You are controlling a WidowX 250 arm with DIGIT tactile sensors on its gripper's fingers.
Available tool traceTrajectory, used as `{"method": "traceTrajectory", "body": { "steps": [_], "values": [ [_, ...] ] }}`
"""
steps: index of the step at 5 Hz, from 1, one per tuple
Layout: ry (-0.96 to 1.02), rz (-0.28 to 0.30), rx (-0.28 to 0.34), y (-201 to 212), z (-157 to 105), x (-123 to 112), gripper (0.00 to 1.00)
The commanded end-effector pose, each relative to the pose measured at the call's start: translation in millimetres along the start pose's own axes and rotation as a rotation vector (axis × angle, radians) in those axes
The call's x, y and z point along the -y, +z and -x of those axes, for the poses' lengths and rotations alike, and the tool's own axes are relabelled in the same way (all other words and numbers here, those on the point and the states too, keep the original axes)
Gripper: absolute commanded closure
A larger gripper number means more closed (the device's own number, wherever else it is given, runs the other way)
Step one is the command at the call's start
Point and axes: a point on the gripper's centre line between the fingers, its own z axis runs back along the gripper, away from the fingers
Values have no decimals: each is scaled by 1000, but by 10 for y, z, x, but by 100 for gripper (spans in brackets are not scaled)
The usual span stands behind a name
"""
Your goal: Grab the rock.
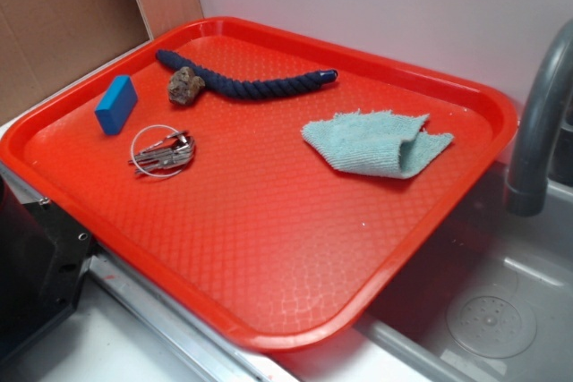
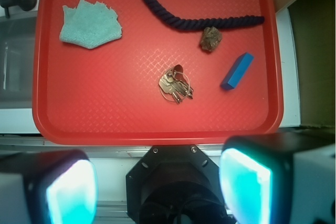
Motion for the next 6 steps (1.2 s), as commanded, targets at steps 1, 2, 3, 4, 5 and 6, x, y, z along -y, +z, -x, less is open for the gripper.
{"method": "traceTrajectory", "body": {
  "steps": [1,2,3,4,5,6],
  "values": [
    [0,0,0,0,0,0,0],
    [30,-4,30,-76,-39,-93,0],
    [98,-7,87,-233,-96,-275,0],
    [132,6,131,-388,-166,-468,0],
    [202,14,166,-625,-251,-659,0],
    [240,-11,185,-791,-338,-796,0]
  ]
}}
